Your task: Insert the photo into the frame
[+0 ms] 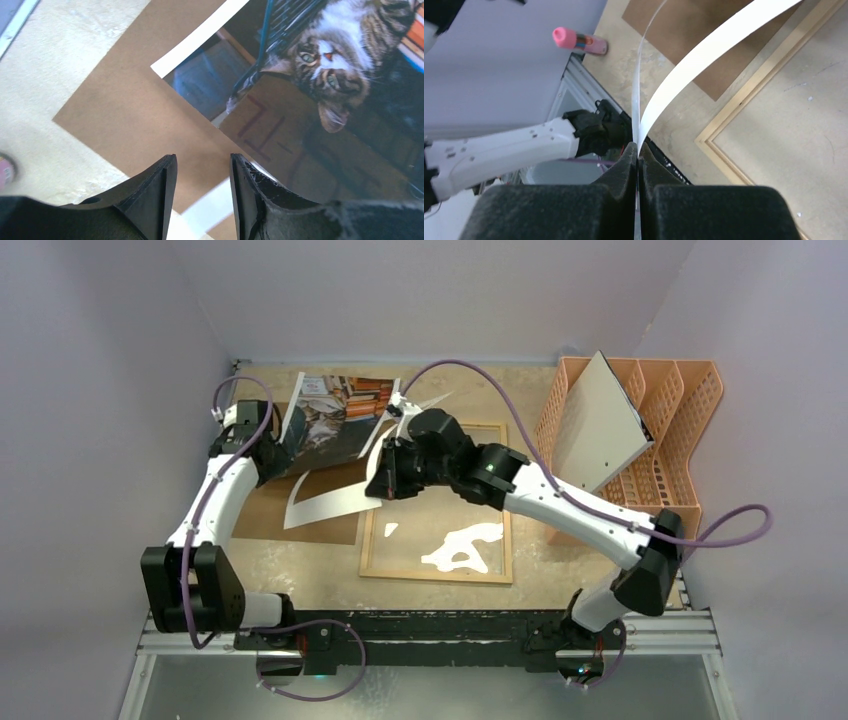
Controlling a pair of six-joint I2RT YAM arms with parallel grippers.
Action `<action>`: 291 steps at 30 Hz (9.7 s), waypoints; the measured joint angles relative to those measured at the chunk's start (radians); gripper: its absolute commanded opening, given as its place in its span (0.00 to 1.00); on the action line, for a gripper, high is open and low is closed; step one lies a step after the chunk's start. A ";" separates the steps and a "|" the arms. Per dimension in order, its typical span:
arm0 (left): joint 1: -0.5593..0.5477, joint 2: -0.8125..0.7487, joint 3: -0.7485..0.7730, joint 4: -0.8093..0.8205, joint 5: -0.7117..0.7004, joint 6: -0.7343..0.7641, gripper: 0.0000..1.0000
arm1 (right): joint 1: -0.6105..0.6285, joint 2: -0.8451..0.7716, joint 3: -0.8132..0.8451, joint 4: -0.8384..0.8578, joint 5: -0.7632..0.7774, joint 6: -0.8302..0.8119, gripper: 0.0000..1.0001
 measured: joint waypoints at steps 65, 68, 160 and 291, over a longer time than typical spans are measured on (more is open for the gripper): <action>0.001 0.409 0.105 0.234 0.231 0.081 0.40 | -0.411 -0.283 -0.778 -0.179 -0.054 -0.122 0.01; 0.001 0.409 0.105 0.234 0.238 0.081 0.40 | -0.411 -0.271 -0.761 -0.187 -0.040 -0.132 0.09; -0.006 0.446 0.056 0.151 0.131 0.093 0.51 | -0.327 0.641 0.024 0.512 -0.259 0.108 0.41; -0.080 0.282 0.350 0.614 0.978 -0.924 0.00 | -0.386 -0.232 -0.439 0.761 0.034 -0.952 0.73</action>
